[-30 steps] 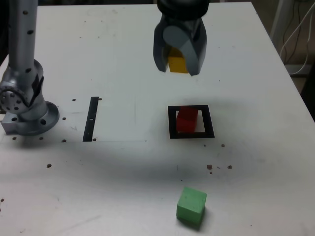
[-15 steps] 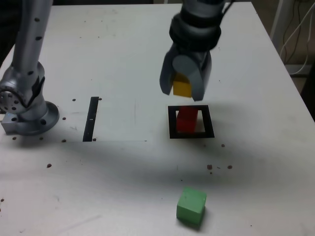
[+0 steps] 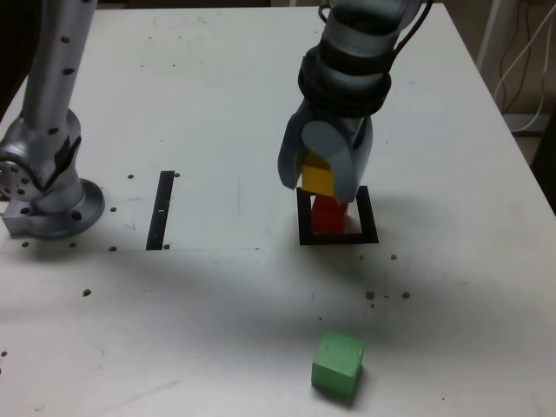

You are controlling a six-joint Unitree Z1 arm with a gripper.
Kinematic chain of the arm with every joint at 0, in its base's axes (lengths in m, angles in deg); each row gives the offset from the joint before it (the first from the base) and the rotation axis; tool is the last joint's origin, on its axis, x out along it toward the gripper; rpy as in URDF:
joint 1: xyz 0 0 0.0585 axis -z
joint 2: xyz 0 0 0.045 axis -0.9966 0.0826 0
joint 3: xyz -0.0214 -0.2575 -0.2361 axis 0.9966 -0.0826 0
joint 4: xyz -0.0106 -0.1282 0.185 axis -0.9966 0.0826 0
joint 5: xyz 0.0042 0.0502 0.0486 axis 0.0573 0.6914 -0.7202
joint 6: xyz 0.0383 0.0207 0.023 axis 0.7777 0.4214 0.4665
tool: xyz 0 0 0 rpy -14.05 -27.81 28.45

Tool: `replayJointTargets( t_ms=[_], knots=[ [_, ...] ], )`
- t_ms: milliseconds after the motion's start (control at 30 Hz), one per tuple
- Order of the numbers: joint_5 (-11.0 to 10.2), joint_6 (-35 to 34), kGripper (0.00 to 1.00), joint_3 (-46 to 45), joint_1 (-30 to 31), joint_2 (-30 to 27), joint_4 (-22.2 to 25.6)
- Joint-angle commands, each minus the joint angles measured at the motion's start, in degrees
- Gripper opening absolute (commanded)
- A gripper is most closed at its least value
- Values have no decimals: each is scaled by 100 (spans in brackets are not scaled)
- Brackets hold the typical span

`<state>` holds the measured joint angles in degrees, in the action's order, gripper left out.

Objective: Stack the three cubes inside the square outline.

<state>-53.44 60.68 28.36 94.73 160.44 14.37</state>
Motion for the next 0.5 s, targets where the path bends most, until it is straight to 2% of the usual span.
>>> replayJointTargets(
  t_ms=[0,467],
  knots=[
    [27,-16,1,-71,12,27,-66],
    [144,2,5,-151,45,196,-405]
  ],
)
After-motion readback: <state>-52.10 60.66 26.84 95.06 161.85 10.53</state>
